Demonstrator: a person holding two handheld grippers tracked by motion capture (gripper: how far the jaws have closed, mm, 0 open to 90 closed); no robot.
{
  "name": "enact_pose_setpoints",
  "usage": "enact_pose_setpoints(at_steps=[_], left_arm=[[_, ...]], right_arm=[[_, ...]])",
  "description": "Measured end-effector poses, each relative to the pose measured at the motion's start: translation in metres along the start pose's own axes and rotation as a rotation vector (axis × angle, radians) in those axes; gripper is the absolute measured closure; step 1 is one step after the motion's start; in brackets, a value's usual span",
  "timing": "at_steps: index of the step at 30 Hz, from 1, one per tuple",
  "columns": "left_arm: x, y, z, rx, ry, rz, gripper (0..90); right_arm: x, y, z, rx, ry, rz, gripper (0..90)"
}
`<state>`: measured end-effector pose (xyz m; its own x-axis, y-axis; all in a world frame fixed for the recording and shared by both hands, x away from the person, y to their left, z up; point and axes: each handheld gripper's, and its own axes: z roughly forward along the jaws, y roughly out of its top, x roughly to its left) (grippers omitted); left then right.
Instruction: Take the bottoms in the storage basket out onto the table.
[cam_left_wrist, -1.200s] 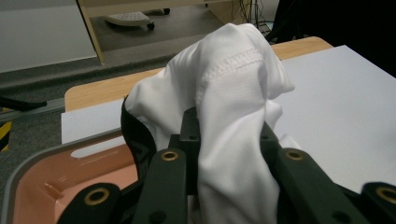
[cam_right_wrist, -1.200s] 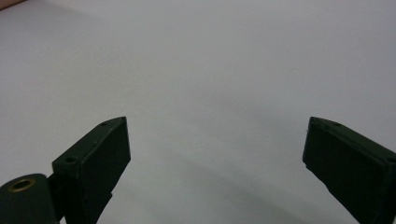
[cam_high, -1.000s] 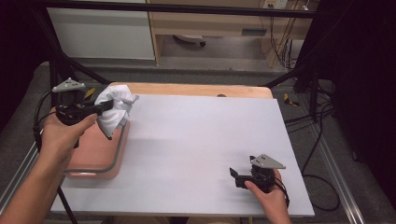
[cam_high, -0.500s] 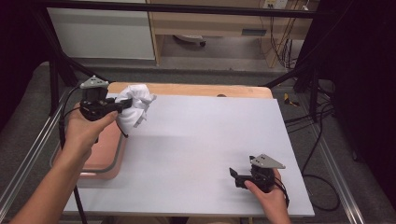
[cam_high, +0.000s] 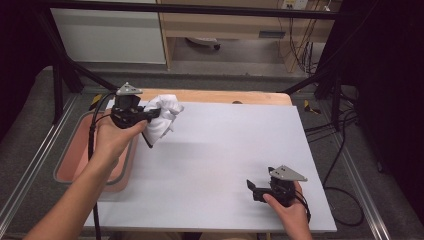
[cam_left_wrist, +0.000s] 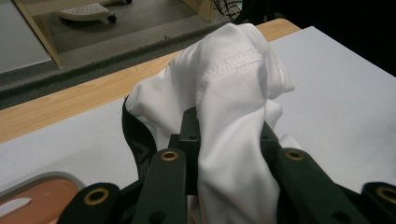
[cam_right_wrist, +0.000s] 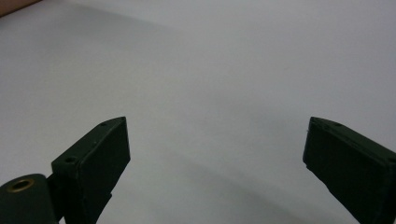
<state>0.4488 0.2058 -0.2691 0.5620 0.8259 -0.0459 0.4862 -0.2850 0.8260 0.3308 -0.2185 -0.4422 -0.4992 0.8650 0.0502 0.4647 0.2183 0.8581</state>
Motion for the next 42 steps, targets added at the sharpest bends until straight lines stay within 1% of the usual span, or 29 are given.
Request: enact_pose_setpoints(at_steps=[3, 4, 5, 6, 7, 8, 9, 10, 11, 16, 17, 18, 19, 24, 30, 35, 40, 42], left_arm=[[-0.007, 0.002, 0.010, 0.004, -0.006, 0.007, 72.5], [-0.007, 0.002, 0.010, 0.004, -0.006, 0.007, 72.5], [-0.011, 0.003, 0.018, 0.010, -0.010, 0.014, 72.4], [-0.011, 0.003, 0.018, 0.010, -0.010, 0.014, 72.4], [-0.016, 0.003, 0.027, 0.019, -0.019, 0.010, 72.4], [-0.019, 0.003, 0.031, 0.024, -0.022, 0.014, 72.4], [-0.022, 0.004, 0.035, 0.027, -0.026, 0.017, 72.4], [-0.022, 0.004, 0.035, 0.027, -0.026, 0.017, 72.4], [-0.027, 0.005, 0.043, 0.035, -0.034, 0.030, 72.4], [-0.037, 0.006, 0.060, 0.031, -0.049, 0.029, 72.4], [-0.037, 0.006, 0.060, 0.031, -0.049, 0.029, 72.4], [-0.041, 0.006, 0.065, 0.034, -0.052, 0.035, 72.4], [-0.043, 0.006, 0.068, 0.033, -0.055, 0.033, 72.4], [-0.049, 0.006, 0.075, 0.033, -0.068, 0.035, 72.3], [-0.052, 0.006, 0.079, 0.032, -0.068, 0.035, 72.3], [-0.057, 0.005, 0.085, 0.035, -0.072, 0.055, 72.4], [-0.061, 0.004, 0.092, 0.038, -0.083, 0.052, 72.4], [-0.064, 0.004, 0.093, 0.041, -0.086, 0.057, 72.3]], right_arm=[[0.000, 0.000, 0.000, 0.002, 0.001, 0.002, 7.5], [0.000, 0.000, 0.000, 0.001, 0.001, 0.001, 7.5], [0.000, 0.000, 0.000, 0.001, 0.002, 0.001, 7.5], [0.000, 0.000, 0.000, 0.000, 0.003, 0.000, 7.5], [0.000, 0.000, 0.000, -0.001, 0.002, -0.002, 7.5], [0.000, 0.000, 0.000, -0.001, 0.002, -0.003, 7.5], [0.000, 0.000, 0.000, 0.000, 0.002, -0.002, 7.5], [0.000, 0.000, 0.000, 0.000, 0.002, -0.002, 7.5], [0.000, 0.000, 0.000, 0.002, 0.001, 0.000, 7.5], [-0.001, 0.000, -0.001, -0.002, 0.000, 0.002, 7.1], [-0.001, 0.000, -0.001, -0.002, 0.000, 0.002, 7.1], [-0.001, 0.000, -0.001, -0.002, 0.002, 0.002, 7.1], [-0.001, 0.000, -0.001, -0.003, 0.002, 0.002, 7.0], [-0.001, 0.000, -0.001, -0.003, 0.004, 0.002, 6.7], [0.000, 0.001, -0.001, -0.007, 0.009, 0.008, 6.4], [0.000, 0.001, 0.000, -0.008, 0.014, 0.001, 6.3], [0.000, 0.001, 0.000, -0.007, 0.013, 0.006, 6.2], [0.000, 0.001, 0.000, -0.007, 0.014, 0.004, 6.1]])
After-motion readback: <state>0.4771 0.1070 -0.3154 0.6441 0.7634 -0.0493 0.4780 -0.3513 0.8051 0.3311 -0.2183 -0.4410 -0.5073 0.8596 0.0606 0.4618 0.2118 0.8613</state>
